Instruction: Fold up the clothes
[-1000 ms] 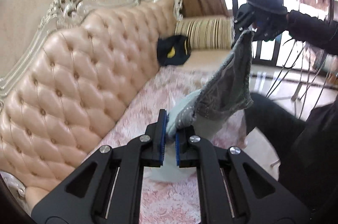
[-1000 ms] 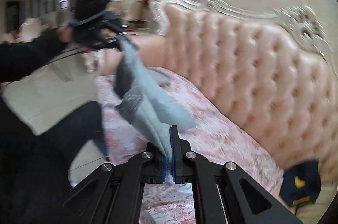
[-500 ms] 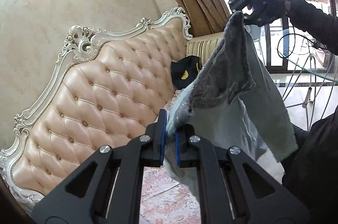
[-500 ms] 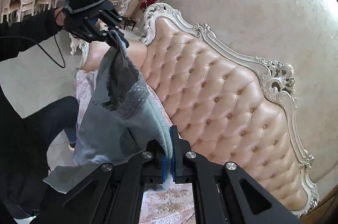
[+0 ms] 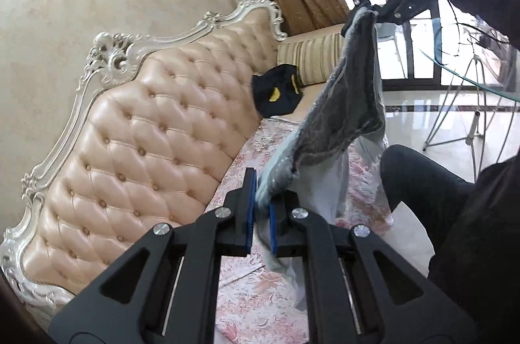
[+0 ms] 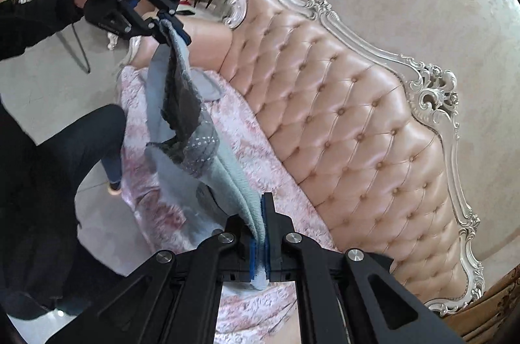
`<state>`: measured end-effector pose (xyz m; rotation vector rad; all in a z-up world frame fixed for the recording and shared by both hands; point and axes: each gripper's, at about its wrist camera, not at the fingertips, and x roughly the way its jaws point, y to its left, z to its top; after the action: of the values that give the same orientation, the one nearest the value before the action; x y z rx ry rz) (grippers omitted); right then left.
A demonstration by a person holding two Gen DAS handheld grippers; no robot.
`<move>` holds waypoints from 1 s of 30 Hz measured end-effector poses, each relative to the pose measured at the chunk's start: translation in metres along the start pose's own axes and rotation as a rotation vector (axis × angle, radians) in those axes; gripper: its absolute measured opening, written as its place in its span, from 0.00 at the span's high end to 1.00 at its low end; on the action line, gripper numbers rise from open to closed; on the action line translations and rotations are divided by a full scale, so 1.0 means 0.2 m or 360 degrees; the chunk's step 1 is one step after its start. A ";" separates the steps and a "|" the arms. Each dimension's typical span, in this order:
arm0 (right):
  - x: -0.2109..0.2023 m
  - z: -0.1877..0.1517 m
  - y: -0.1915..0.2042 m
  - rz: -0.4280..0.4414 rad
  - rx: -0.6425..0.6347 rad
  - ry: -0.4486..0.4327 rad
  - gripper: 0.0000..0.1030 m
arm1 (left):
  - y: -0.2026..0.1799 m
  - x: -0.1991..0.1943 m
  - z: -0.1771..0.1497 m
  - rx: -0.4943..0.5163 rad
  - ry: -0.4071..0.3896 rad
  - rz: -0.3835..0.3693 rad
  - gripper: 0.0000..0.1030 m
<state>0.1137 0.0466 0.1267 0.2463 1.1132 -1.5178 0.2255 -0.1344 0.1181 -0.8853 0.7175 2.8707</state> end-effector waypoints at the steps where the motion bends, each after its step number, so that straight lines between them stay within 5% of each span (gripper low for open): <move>1: -0.02 0.00 0.00 -0.0007 -0.0010 0.0007 0.98 | 0.00 0.01 0.02 0.0021 0.0004 0.0008 0.92; 6: 0.01 -0.02 -0.12 -0.0052 0.0024 0.0051 0.98 | 0.05 0.15 0.09 0.0019 0.0030 -0.0007 0.92; 12: 0.31 -0.17 -0.32 -0.0008 0.0133 0.0150 0.97 | 0.18 0.66 0.07 -0.0043 0.0175 -0.0070 0.92; 19: 0.97 -0.46 -0.64 0.0052 0.0248 0.0395 0.97 | 0.39 1.47 0.05 -0.0149 0.0438 -0.0123 0.92; 25: 1.67 -0.72 -1.05 0.0083 0.0499 0.0517 0.97 | 0.71 2.27 -0.10 -0.0499 0.0617 -0.0146 0.92; 30: 2.21 -0.96 -1.21 0.0159 0.0714 0.0628 0.97 | 0.79 2.78 -0.34 -0.0765 0.0744 -0.0187 0.92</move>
<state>-0.3063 -0.1335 -0.1583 0.9283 1.0266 -1.6566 -0.2320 -0.3525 -0.1693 -1.6238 -0.0340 2.7879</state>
